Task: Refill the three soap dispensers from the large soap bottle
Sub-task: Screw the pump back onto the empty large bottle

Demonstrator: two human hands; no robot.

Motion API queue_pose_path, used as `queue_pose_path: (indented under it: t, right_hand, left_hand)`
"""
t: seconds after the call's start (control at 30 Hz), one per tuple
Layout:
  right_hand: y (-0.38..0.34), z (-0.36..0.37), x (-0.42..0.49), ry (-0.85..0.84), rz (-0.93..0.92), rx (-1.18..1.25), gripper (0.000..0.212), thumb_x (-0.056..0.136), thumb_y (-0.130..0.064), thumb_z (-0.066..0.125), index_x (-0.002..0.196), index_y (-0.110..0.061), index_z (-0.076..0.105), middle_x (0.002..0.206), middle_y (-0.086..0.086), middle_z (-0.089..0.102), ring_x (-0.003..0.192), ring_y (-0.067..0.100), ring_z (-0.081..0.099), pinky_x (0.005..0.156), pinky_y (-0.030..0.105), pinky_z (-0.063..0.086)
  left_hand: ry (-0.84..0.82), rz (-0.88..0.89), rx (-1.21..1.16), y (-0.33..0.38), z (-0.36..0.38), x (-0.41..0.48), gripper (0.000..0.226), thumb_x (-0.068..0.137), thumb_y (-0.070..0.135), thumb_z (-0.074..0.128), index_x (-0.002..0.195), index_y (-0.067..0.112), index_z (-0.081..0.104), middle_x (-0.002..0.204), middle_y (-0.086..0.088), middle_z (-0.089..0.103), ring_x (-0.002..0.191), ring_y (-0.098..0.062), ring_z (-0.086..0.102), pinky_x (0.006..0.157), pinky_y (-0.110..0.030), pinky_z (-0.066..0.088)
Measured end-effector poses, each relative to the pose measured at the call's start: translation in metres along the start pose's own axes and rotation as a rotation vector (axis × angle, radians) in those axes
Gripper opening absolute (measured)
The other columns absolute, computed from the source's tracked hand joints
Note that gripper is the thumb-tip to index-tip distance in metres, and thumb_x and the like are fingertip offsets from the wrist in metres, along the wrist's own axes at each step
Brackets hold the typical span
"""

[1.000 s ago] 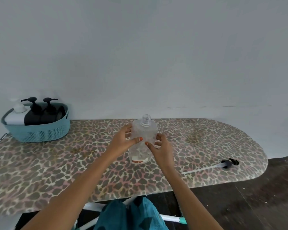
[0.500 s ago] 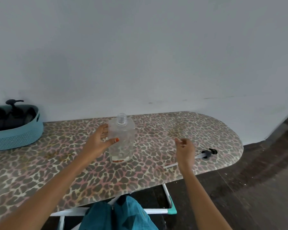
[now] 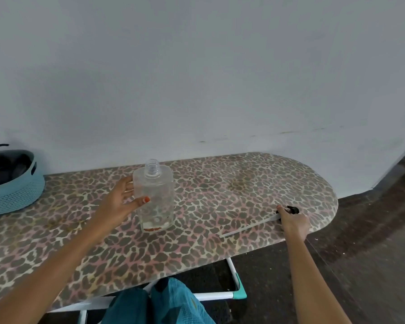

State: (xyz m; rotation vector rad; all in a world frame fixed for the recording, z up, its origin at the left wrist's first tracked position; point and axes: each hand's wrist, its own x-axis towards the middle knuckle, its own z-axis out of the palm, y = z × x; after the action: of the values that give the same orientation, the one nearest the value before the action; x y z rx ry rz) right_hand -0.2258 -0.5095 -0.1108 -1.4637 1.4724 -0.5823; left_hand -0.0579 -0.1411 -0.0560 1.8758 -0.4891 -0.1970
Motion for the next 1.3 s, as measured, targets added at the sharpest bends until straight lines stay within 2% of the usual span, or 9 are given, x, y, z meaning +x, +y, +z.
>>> queue_pose_path:
  t: [0.13, 0.27, 0.33, 0.6, 0.77, 0.97, 1.13, 1.23, 1.3]
  right_hand:
    - [-0.003, -0.003, -0.002, -0.012, 0.027, 0.015, 0.038, 0.079, -0.034, 0.069, 0.062, -0.002, 0.059, 0.072, 0.018, 0.065, 0.068, 0.034, 0.064, 0.069, 0.044, 0.056]
    - [-0.021, -0.002, -0.017, -0.073, -0.015, 0.162, 0.032, 0.080, -0.027, 0.070, 0.083, 0.004, 0.068, 0.064, 0.012, 0.062, 0.048, 0.017, 0.059, 0.048, 0.026, 0.052]
    - [-0.040, 0.001, -0.031, -0.110, -0.087, 0.240, 0.027, 0.080, -0.025, 0.070, 0.087, 0.001, 0.068, 0.068, 0.009, 0.064, 0.050, 0.012, 0.061, 0.046, 0.018, 0.052]
    - [-0.148, 0.011, -0.125, -0.201, -0.511, 0.628, 0.034, 0.078, -0.023, 0.073, 0.105, -0.003, 0.065, 0.094, 0.010, 0.069, 0.074, 0.015, 0.068, 0.060, 0.023, 0.057]
    - [-0.211, 0.001, -0.179, -0.260, -0.746, 0.774, 0.036, 0.077, -0.023, 0.074, 0.105, -0.003, 0.065, 0.091, 0.008, 0.069, 0.074, 0.011, 0.069, 0.062, 0.025, 0.057]
    - [-0.245, 0.009, -0.219, -0.300, -0.906, 0.771, 0.028, 0.077, -0.021, 0.074, 0.099, -0.007, 0.067, 0.083, 0.002, 0.069, 0.068, 0.011, 0.069, 0.064, 0.030, 0.058]
    - [-0.237, 0.030, -0.231, -0.339, -1.007, 0.632, 0.021, 0.076, -0.025, 0.074, 0.094, -0.024, 0.064, 0.083, -0.015, 0.068, 0.074, 0.012, 0.068, 0.070, 0.040, 0.058]
    - [-0.221, 0.044, -0.232, -0.386, -1.044, 0.583, 0.026, 0.076, -0.024, 0.074, 0.099, -0.024, 0.063, 0.089, -0.019, 0.067, 0.074, 0.005, 0.066, 0.068, 0.028, 0.058]
    - [-0.207, 0.055, -0.230, -0.452, -1.070, 0.533, 0.031, 0.075, -0.021, 0.074, 0.104, -0.020, 0.063, 0.090, -0.018, 0.066, 0.074, -0.001, 0.065, 0.062, 0.014, 0.053]
  left_hand:
    - [-0.008, 0.007, -0.001, 0.000, 0.000, 0.000, 0.065, 0.059, 0.043, 0.068, 0.117, 0.035, 0.040, 0.112, 0.012, 0.053, 0.101, -0.010, 0.054, 0.088, -0.032, 0.043]
    - [0.015, 0.019, 0.018, 0.005, 0.002, -0.002, 0.067, 0.058, 0.044, 0.067, 0.118, 0.031, 0.040, 0.111, 0.011, 0.053, 0.097, -0.009, 0.054, 0.084, -0.027, 0.043]
    - [0.012, 0.034, 0.032, 0.009, 0.003, -0.004, 0.066, 0.059, 0.044, 0.068, 0.118, 0.032, 0.040, 0.109, 0.013, 0.052, 0.094, -0.006, 0.054, 0.081, -0.023, 0.044]
    - [0.007, 0.014, 0.019, 0.014, 0.004, -0.007, 0.062, 0.075, 0.023, 0.070, 0.128, 0.015, 0.038, 0.125, -0.004, 0.053, 0.105, -0.013, 0.051, 0.090, -0.030, 0.043]
    - [-0.003, 0.010, -0.014, 0.016, 0.002, -0.005, 0.064, 0.073, 0.022, 0.073, 0.127, 0.015, 0.041, 0.126, -0.008, 0.055, 0.105, -0.012, 0.053, 0.089, -0.026, 0.043]
    - [-0.002, 0.011, -0.004, 0.014, 0.001, -0.001, 0.067, 0.070, 0.022, 0.076, 0.128, 0.012, 0.042, 0.126, -0.010, 0.056, 0.108, -0.016, 0.055, 0.089, -0.026, 0.044]
    - [-0.008, 0.034, 0.018, 0.012, 0.001, 0.000, 0.065, 0.069, 0.025, 0.076, 0.124, 0.016, 0.043, 0.126, -0.006, 0.056, 0.105, -0.007, 0.051, 0.087, -0.019, 0.043]
    - [-0.009, 0.052, 0.011, 0.009, 0.002, 0.001, 0.061, 0.068, 0.024, 0.076, 0.120, 0.019, 0.045, 0.124, -0.004, 0.057, 0.102, -0.003, 0.051, 0.075, -0.004, 0.042]
    - [-0.006, 0.044, -0.006, 0.008, 0.002, 0.002, 0.061, 0.068, 0.024, 0.077, 0.120, 0.020, 0.045, 0.123, -0.003, 0.058, 0.102, -0.004, 0.052, 0.075, -0.005, 0.042]
